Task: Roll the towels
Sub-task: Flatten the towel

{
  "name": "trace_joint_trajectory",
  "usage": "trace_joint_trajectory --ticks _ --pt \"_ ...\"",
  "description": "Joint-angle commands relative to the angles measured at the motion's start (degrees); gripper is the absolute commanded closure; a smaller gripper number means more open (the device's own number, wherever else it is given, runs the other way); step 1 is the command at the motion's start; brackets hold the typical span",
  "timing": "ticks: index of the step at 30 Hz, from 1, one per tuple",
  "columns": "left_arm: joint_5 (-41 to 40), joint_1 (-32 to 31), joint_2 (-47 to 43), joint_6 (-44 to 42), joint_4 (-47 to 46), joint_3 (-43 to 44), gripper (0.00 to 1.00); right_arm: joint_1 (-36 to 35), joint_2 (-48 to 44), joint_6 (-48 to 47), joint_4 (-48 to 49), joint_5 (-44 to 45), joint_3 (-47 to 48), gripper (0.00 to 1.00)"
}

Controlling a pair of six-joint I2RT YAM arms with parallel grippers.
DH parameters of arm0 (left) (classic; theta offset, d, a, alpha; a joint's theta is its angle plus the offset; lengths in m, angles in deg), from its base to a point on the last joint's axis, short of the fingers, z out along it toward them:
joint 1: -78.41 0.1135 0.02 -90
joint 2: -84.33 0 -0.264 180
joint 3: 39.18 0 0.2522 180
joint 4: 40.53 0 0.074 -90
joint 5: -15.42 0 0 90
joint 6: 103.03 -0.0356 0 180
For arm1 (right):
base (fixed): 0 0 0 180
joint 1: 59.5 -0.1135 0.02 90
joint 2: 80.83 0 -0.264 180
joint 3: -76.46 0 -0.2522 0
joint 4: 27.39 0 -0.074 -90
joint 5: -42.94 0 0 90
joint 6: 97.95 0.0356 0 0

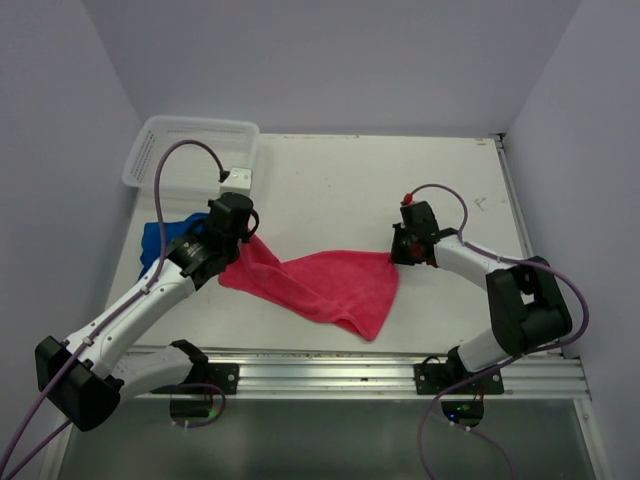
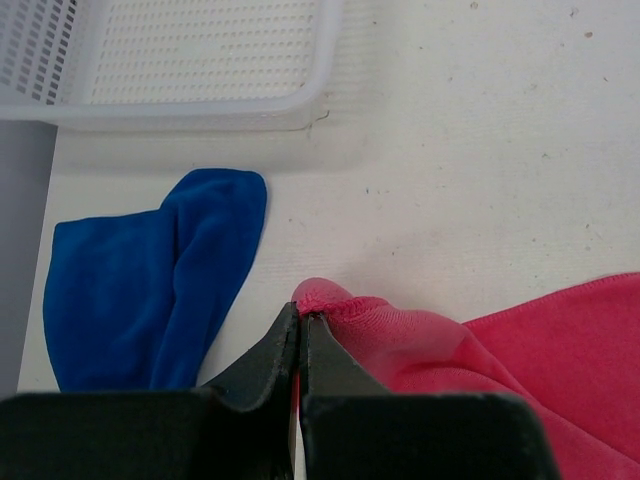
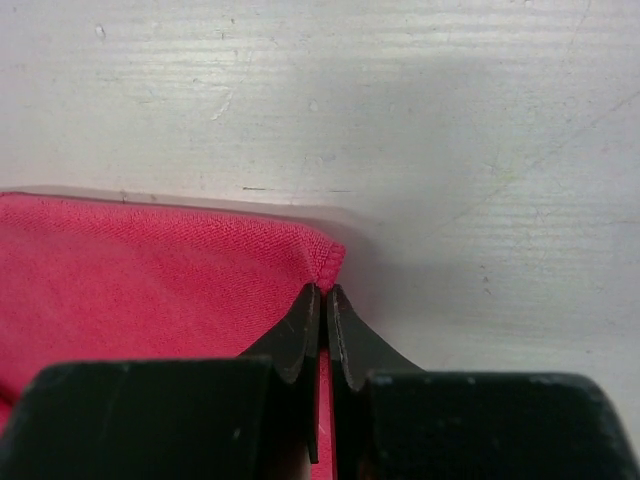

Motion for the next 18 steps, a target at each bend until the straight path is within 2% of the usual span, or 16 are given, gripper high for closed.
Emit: trace_joint_trajectory --ticks 1,8,11,15,18 --pt "-0.5 0.5 -0.9 -1.3 -2.7 -0.2 1.0 0.4 -1.0 -1.9 1.1 -0.3 2.2 1.0" --pt "-1.4 0.5 -1.1 -2.0 -2.4 1.6 1.0 0.4 -9.0 -7.5 -6.6 4.7 12.5 1.0" --pt "-3.1 0.5 -2.0 -2.7 -2.4 2.4 1.0 0.1 -15.3 -10.4 -9.0 5.1 15.6 1.0" --pt "-3.8 0.5 -3.5 -3.1 -2.9 1.8 1.0 -1.8 -24.5 -13.0 -11.9 3.6 13.0 1.0" --pt "-2.8 0.5 -3.7 -2.9 -3.2 0.3 1.0 -4.7 -28.1 -11.2 -14.2 1.9 6.1 1.0"
